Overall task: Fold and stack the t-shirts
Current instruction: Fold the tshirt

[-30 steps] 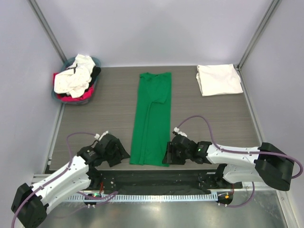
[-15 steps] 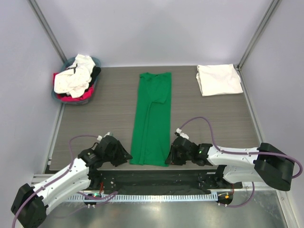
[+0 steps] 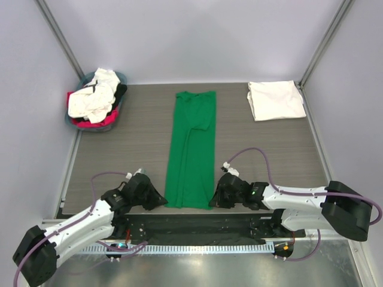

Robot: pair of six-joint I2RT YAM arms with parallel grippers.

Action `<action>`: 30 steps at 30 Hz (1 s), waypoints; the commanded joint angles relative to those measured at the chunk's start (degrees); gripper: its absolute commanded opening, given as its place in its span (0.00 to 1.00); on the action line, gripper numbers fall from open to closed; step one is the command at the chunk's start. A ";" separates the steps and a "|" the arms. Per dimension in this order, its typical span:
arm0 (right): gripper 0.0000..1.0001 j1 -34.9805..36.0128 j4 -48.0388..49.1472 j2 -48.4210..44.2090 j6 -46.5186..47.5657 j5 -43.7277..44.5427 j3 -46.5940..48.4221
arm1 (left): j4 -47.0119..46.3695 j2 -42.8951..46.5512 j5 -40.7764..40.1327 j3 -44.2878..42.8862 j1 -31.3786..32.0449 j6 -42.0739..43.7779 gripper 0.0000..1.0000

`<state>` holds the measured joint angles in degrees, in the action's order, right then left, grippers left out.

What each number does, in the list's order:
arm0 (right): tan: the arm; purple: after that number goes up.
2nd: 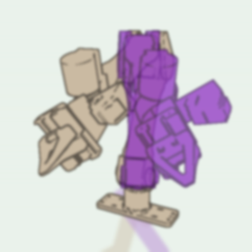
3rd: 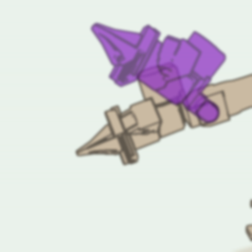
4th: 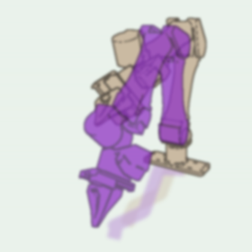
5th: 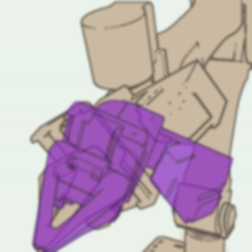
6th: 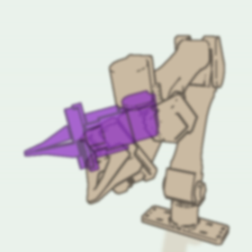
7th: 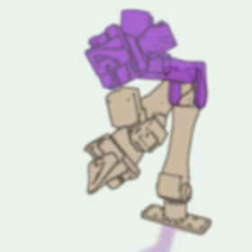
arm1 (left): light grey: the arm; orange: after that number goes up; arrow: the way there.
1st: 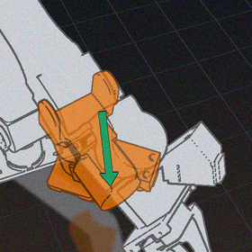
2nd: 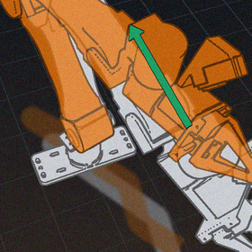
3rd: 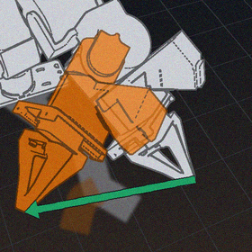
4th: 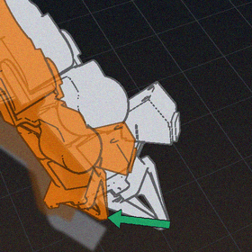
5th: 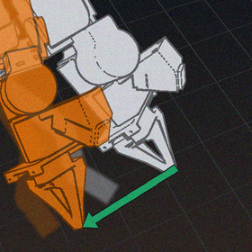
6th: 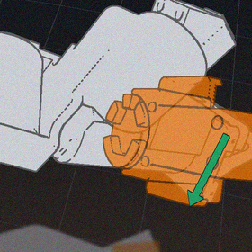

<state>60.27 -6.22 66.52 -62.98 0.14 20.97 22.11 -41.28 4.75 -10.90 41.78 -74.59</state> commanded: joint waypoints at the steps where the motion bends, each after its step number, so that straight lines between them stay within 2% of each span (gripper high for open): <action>1: 0.01 0.20 -4.76 -0.78 0.58 4.16 -1.99 | 0.57 -1.26 -1.15 0.01 1.46 0.50 0.00; 3: 0.01 0.20 -6.43 -1.92 0.14 4.25 -1.46 | 1.70 -0.91 -2.98 -1.40 4.00 -0.20 0.00; 7: 0.01 0.20 -13.27 -6.39 0.31 6.53 1.43 | 10.12 -0.21 -8.17 -9.12 9.19 -1.79 0.00; 12: 0.01 -0.15 -19.00 -8.08 3.73 10.66 8.02 | 19.26 -2.39 -12.65 -18.36 9.55 1.46 0.00; 18: 0.01 -6.73 -25.16 -2.99 11.64 12.34 19.53 | 22.71 -9.60 -18.55 -30.57 9.11 7.77 0.02; 24: 0.01 -17.71 -26.30 3.16 21.31 8.74 31.13 | 22.90 -20.67 -16.72 -42.18 2.35 14.99 0.02; 28: 0.01 -21.85 -27.44 11.14 26.76 7.68 40.78 | 20.79 -27.53 -12.42 -49.28 -5.55 20.35 0.01; 30: 0.01 -23.87 -27.79 13.97 28.87 6.90 43.53 | 20.08 -32.27 -10.83 -51.76 -7.49 22.90 0.00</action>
<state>38.48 -32.64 77.65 -40.29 7.90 59.59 43.38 -69.56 -8.64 -58.39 37.30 -57.95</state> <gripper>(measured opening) 0.036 0.013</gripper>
